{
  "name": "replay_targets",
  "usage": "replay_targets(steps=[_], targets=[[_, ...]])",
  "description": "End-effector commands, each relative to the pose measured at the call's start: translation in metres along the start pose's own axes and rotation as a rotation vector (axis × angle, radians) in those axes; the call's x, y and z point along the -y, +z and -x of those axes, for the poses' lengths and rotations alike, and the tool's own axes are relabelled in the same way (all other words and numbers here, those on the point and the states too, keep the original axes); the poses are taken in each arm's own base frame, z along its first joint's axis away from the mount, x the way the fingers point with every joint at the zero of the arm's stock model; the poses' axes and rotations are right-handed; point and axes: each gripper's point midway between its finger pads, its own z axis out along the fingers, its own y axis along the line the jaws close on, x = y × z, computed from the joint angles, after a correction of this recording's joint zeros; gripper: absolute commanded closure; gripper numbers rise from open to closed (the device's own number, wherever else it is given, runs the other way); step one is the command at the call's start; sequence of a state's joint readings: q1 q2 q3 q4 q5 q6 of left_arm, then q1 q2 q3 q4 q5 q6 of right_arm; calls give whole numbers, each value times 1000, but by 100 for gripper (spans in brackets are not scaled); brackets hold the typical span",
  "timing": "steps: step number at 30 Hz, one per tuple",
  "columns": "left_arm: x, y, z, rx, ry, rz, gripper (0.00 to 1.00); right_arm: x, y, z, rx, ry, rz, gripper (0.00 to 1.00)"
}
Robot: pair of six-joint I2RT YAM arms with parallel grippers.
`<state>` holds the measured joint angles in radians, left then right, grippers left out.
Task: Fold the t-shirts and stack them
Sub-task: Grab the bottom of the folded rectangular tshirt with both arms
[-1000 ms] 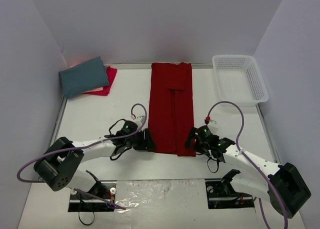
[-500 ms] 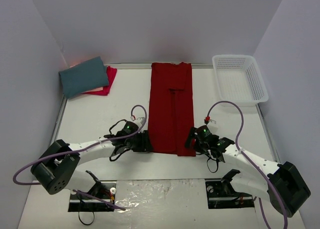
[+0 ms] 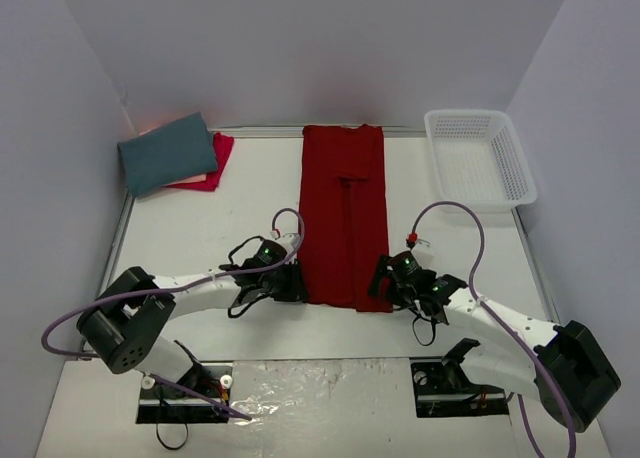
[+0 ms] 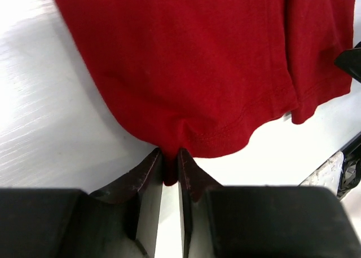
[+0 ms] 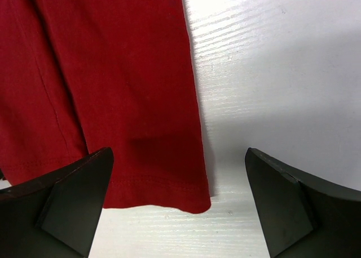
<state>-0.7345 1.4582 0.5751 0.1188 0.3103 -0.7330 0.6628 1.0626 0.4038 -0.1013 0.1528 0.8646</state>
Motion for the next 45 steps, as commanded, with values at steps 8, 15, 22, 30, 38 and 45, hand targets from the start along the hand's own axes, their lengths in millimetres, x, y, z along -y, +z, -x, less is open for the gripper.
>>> replay_targets(steps=[8,15,22,30,38,45], targets=[[-50,-1,-60,-198,40,230,97,-7,-4,3,11,4,-9,7],[-48,-5,-59,-199,54,247,98,-8,-5,-7,-14,-1,-5,17],[-49,-11,-50,-149,77,261,98,4,-5,-13,0,2,-55,23],[-36,-16,-34,-34,76,185,98,10,-6,-15,22,46,-48,26],[-28,-9,-25,-4,-1,39,98,12,-6,-18,18,49,-45,22],[-24,-8,-14,7,-86,-125,97,10,-6,-18,16,48,-37,21]])
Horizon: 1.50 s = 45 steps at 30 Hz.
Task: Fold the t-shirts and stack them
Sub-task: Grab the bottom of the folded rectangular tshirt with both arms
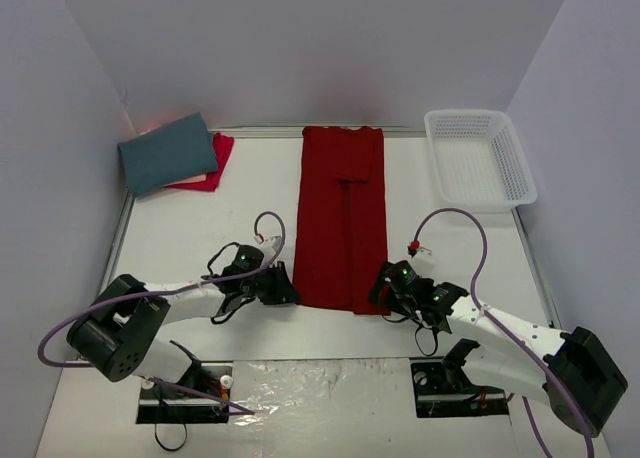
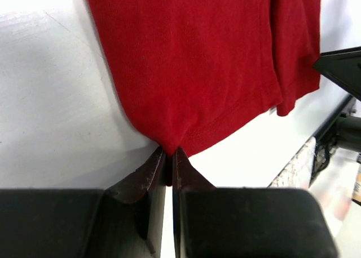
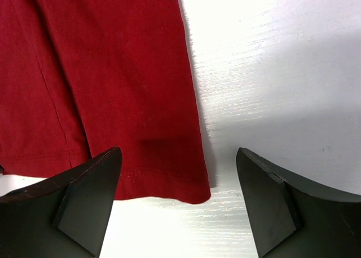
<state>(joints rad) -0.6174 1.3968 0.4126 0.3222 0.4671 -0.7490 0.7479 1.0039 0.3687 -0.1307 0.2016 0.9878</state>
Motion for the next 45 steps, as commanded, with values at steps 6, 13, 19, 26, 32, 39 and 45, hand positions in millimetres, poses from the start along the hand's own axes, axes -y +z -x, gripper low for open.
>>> replay_targets(steps=[6,13,19,26,32,39,45], targets=[[-5,0,-8,-38,-42,-47,98,17,2,-7,-1,5,-55,22],[-10,-3,-13,-55,-75,-67,98,22,2,-13,-13,31,-53,30],[-14,-2,-16,-66,-87,-73,98,24,2,-18,-25,36,-49,46],[-16,-2,-16,-63,-96,-78,98,26,2,-22,-40,41,-46,59],[-17,-5,-17,-62,-97,-72,98,26,2,-25,-53,41,-45,67],[-20,-9,-15,-59,-77,-43,98,24,0,-28,-76,40,-31,77],[-22,-12,-15,-61,-66,-17,98,27,-1,-30,-84,26,-38,78]])
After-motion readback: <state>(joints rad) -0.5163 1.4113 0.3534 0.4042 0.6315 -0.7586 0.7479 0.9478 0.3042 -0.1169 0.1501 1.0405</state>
